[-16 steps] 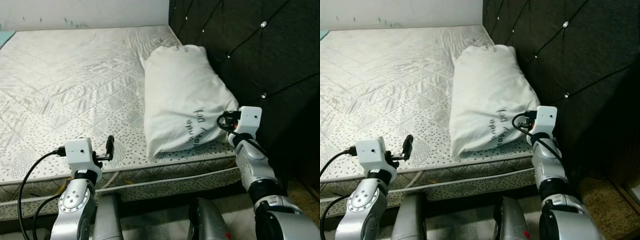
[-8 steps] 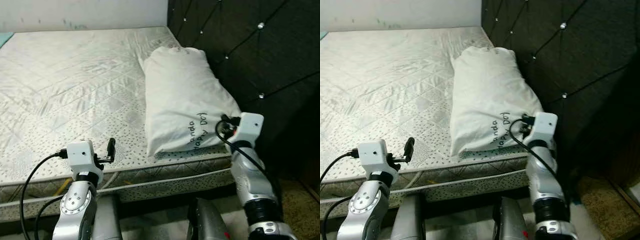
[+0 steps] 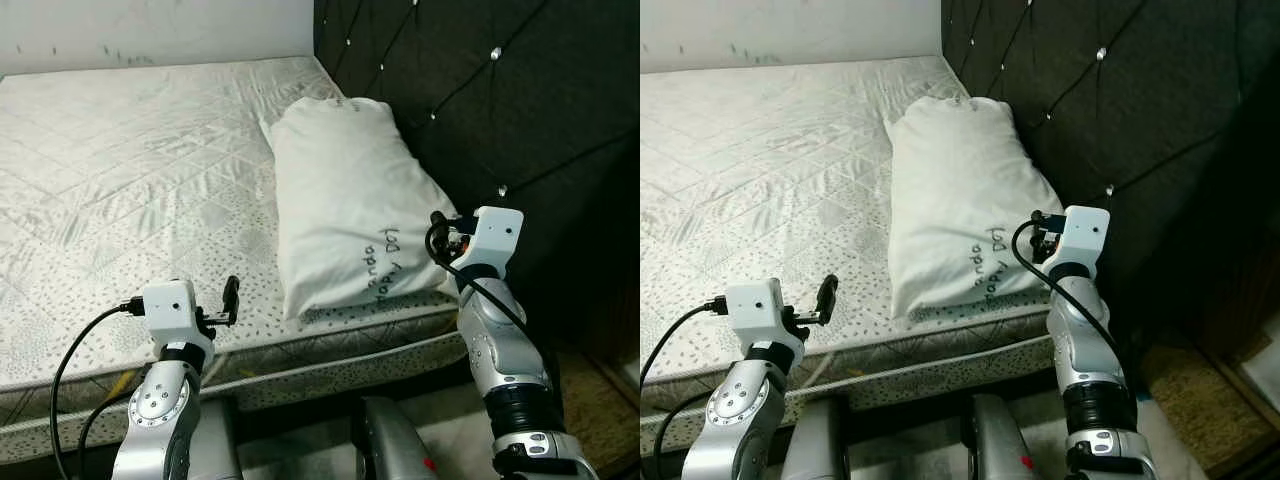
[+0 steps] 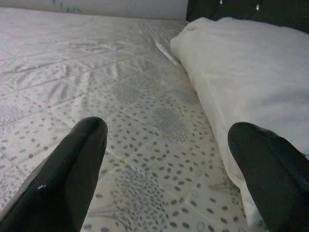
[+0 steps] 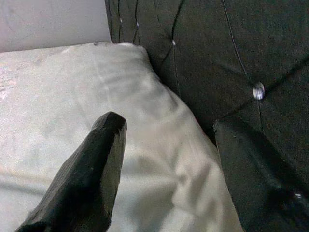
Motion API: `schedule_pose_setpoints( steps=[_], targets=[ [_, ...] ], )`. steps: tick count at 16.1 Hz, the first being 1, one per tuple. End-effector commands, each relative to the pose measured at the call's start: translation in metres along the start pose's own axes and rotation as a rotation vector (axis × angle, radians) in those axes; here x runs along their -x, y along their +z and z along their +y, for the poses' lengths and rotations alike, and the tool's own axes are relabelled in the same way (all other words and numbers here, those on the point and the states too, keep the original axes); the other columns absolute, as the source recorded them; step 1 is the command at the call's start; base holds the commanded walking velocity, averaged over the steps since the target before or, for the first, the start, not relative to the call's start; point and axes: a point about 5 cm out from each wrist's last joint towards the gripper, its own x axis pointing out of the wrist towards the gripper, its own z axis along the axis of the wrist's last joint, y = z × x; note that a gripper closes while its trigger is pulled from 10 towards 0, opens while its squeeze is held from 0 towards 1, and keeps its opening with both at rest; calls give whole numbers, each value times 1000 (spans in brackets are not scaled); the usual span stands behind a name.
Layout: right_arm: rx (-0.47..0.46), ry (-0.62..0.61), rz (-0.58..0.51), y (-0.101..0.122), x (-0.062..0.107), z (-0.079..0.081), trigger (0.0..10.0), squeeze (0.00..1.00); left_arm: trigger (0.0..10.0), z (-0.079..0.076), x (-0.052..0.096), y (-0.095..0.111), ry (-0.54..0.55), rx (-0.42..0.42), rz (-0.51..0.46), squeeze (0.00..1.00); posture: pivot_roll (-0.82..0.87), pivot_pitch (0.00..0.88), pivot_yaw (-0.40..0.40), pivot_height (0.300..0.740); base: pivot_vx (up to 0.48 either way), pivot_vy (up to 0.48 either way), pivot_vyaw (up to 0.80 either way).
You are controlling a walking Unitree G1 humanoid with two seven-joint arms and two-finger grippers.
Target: Clean up the room
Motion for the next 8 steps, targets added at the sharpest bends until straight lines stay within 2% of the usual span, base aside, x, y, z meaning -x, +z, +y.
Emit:
schedule_pose_setpoints(
  steps=[1, 8],
  targets=[
    [-3, -2, -15, 7, -2, 2, 10000, 1000, 10000, 2, 0, 0, 0, -1, 0, 0, -29, 0, -46, 554, 0, 0, 0],
    [5, -13, 0, 7, -1, -2, 10000, 1000, 10000, 1, 0, -1, -5, -4, 1, 0, -33, 0, -44, 616, 0, 0, 0]
  ],
)
